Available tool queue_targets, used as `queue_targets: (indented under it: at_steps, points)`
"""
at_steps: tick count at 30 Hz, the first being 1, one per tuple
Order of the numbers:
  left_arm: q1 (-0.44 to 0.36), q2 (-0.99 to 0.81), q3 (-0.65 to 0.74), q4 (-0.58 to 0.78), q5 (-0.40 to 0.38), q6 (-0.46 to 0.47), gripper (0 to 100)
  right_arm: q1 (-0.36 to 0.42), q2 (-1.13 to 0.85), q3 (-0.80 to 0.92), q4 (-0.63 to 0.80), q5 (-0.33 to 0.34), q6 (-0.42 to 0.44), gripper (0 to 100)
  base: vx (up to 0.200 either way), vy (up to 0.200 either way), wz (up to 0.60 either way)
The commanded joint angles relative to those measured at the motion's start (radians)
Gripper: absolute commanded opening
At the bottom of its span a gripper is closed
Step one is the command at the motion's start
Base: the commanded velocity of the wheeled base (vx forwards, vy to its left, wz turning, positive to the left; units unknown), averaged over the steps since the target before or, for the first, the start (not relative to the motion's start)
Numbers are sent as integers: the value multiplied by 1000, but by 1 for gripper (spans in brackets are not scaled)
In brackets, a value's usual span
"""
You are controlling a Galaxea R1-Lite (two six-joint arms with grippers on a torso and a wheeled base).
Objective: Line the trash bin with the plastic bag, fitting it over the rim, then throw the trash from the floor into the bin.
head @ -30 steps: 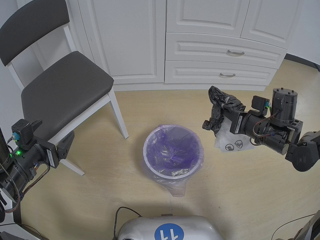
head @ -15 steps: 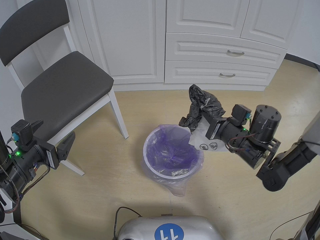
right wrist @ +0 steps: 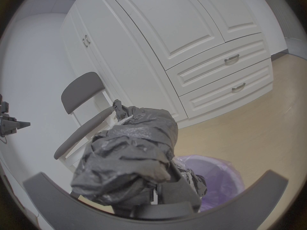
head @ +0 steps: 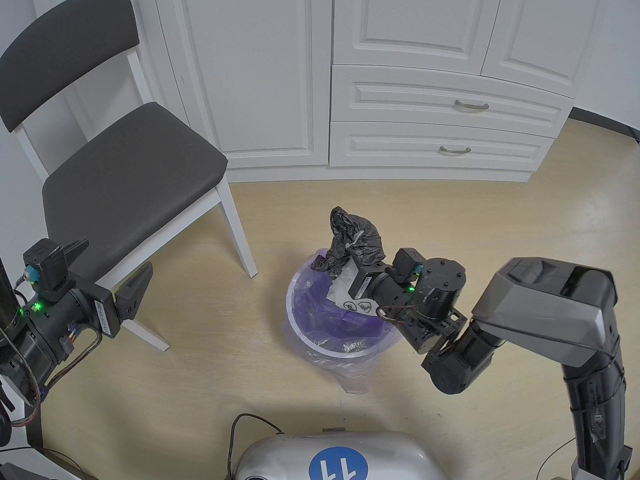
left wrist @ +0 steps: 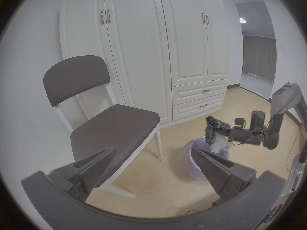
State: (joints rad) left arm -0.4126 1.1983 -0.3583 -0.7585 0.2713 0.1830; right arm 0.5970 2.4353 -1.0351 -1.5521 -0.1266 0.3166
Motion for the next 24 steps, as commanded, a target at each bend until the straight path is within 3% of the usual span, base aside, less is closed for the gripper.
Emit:
queue_targets:
  at_steps: [1,18,24]
  points:
    - [0,41,12,-38,-1,0,100,-8,212,-197,-19,2,25,0,0,0,0]
    - [5,93,28,-140,-3,-14,100,-19,261,-247,14,8,38,0,0,0,0]
    - [23,95,27,-140,-3,-14,100,-29,200,-143,103,93,104,0,0,0,0]
